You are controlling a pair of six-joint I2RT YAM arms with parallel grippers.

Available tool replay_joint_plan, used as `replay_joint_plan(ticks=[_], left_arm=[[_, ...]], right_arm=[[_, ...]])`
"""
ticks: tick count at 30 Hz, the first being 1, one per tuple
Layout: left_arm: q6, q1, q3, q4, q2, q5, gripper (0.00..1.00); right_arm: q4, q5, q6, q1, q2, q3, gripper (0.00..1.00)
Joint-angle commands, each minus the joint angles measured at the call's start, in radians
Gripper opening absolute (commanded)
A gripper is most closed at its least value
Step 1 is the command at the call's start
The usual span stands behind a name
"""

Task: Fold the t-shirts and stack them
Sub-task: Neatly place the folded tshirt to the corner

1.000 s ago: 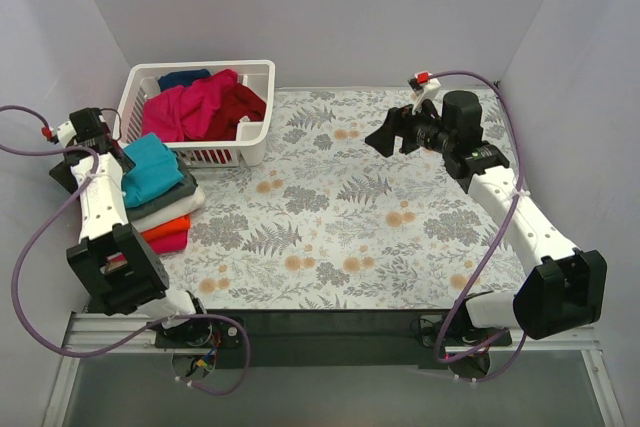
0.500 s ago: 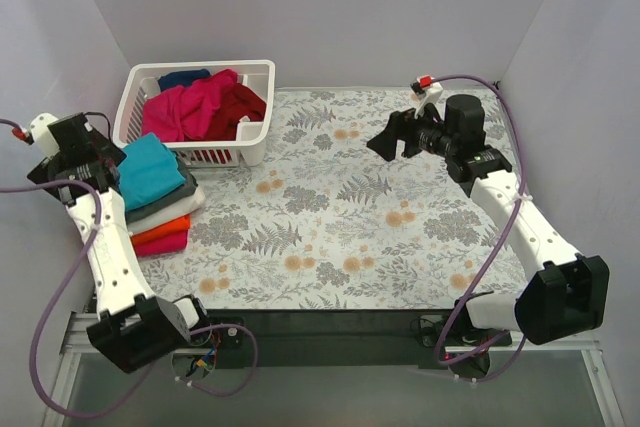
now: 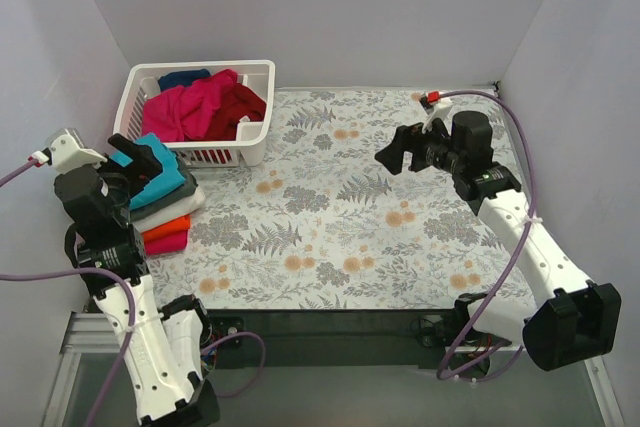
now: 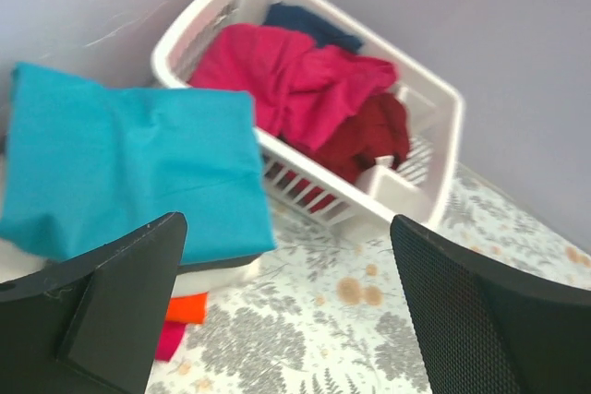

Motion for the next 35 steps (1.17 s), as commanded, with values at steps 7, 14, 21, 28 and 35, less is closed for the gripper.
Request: replay_joint_plan(ticks=[7,14,21,28,35], left_arm=[[-0.076,-0.005,-0.086,0.173,-0.066,0.275,0.84],[-0.056,-0.003,-0.126,0.203,-0.06,0.355,0.85],[-0.056,-0.005,-0.18,0.276,-0.057,0.436,0.87],[-0.053,-0.003,-0.237,0.316,-0.06,0.455,0.86],[-0.033,-0.003,-0.257,0.321,-0.034,0.436,0.86]], right_arm=[[-0.106,0.185,-0.04,-0.004,-0.129,-0.073,0.79],[-0.151,0.249,-0.039,-0.004,-0.181,-0.098,0.8],[-0.188,0.3,-0.039,-0.004,-0.208,-0.11,0.8],[-0.209,0.306,-0.037,-0.005,-0.23,-0.106,0.8],[-0.229,0.329,-0.04,-0.004,-0.234,-0.109,0.8]])
